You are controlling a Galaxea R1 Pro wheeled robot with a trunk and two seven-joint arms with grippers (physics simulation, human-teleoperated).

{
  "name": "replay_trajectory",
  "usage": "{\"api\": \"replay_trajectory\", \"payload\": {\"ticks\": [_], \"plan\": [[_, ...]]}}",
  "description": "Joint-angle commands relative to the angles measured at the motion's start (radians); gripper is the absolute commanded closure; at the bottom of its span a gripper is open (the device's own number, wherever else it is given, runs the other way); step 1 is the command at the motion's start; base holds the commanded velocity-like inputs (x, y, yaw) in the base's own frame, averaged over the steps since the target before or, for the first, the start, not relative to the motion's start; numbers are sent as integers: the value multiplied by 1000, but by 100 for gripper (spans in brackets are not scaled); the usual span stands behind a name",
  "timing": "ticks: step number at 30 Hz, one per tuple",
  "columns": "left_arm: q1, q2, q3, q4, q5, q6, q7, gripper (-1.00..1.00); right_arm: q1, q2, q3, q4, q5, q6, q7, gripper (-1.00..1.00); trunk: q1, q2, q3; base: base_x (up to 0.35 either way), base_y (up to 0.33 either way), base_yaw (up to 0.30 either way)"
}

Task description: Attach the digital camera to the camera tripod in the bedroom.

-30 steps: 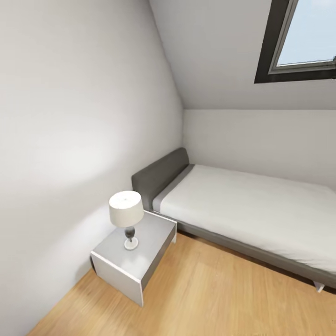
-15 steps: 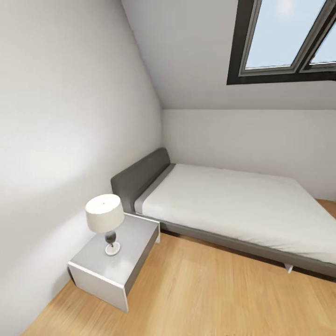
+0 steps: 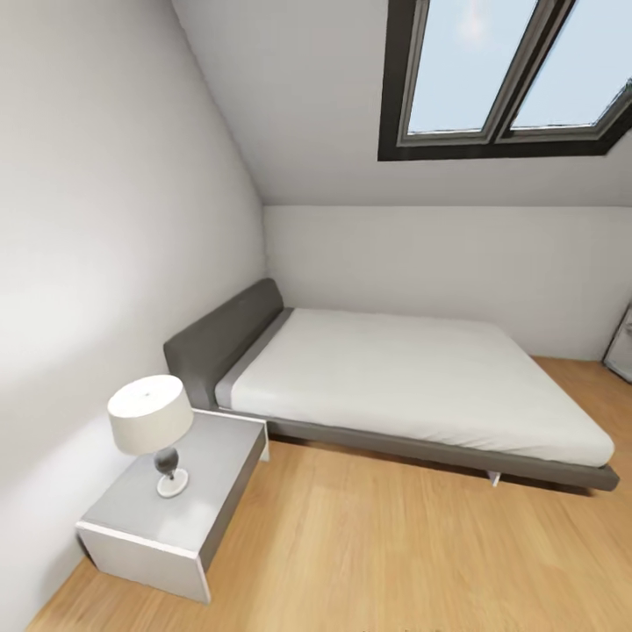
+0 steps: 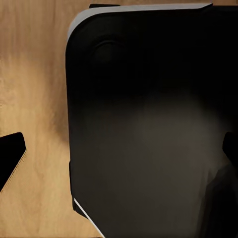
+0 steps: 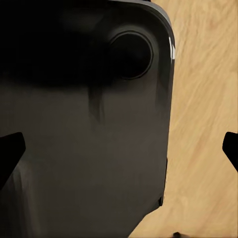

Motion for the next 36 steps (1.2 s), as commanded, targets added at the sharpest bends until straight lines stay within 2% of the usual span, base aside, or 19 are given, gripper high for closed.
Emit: {"api": "replay_trajectory", "payload": {"ticks": [1,36], "plan": [[1,0,1,-1,2,-2,0,-100,0,0,0,0,0,-4,1,-100,0,0,-1,0,0,-296],[1,0,1,-2,3,-1,0,-100,0,0,1,0,2,-4,2,-100,0,0,-1,0,0,-297]]}}
